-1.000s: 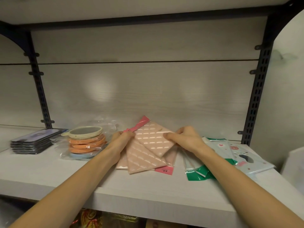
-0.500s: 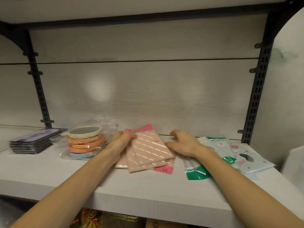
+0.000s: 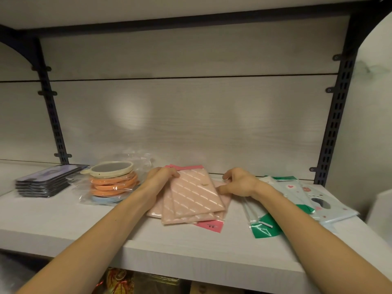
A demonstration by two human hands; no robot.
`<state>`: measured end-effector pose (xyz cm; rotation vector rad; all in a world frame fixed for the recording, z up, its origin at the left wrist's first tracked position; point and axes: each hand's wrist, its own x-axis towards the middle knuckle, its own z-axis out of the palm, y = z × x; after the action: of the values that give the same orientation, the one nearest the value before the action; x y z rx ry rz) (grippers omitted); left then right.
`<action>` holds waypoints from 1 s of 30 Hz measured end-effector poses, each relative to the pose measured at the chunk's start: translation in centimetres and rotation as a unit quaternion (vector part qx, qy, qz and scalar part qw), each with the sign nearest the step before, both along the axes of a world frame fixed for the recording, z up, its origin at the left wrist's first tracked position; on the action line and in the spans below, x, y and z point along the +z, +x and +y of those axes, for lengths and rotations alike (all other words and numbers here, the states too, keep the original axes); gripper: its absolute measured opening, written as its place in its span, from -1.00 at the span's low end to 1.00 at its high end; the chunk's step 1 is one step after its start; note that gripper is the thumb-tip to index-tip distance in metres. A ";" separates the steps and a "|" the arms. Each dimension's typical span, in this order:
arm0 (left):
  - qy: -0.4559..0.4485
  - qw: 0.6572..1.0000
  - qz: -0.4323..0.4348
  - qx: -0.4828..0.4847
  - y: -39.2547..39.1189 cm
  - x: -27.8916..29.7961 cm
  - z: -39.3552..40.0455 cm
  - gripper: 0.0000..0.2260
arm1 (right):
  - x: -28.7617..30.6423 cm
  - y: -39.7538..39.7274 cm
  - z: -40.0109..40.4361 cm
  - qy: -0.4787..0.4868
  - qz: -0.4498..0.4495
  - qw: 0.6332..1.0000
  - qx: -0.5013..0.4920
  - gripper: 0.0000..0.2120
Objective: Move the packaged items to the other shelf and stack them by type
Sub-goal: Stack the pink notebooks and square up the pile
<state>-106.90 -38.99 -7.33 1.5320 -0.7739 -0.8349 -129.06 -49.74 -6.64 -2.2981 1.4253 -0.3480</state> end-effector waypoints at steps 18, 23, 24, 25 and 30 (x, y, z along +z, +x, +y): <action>-0.058 0.997 0.046 0.034 -0.1 1.5 0.9 -0.75 | 1.1 -0.5 0.5 0.117 -0.258 0.959 -0.015 -0.60; -0.058 0.996 0.038 0.050 0.1 1.2 0.8 -0.71 | 1.2 -0.4 0.9 0.135 -0.309 0.941 -0.032 -0.63; -0.059 0.996 0.038 0.054 0.1 1.1 0.7 -0.68 | 1.3 -0.4 1.0 0.137 -0.330 0.933 -0.042 -0.66; -0.059 0.996 0.037 0.057 0.0 1.2 0.8 -0.68 | 1.5 -0.5 1.1 0.138 -0.351 0.924 -0.054 -0.69; -0.078 0.994 0.033 0.068 -0.1 0.8 0.8 -0.73 | 2.2 -0.9 1.3 0.108 -0.451 0.878 -0.115 -0.73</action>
<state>-107.02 -38.22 -6.50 1.3955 -0.6628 -0.7039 -129.97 -48.46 -4.47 -1.4268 1.1305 -1.0955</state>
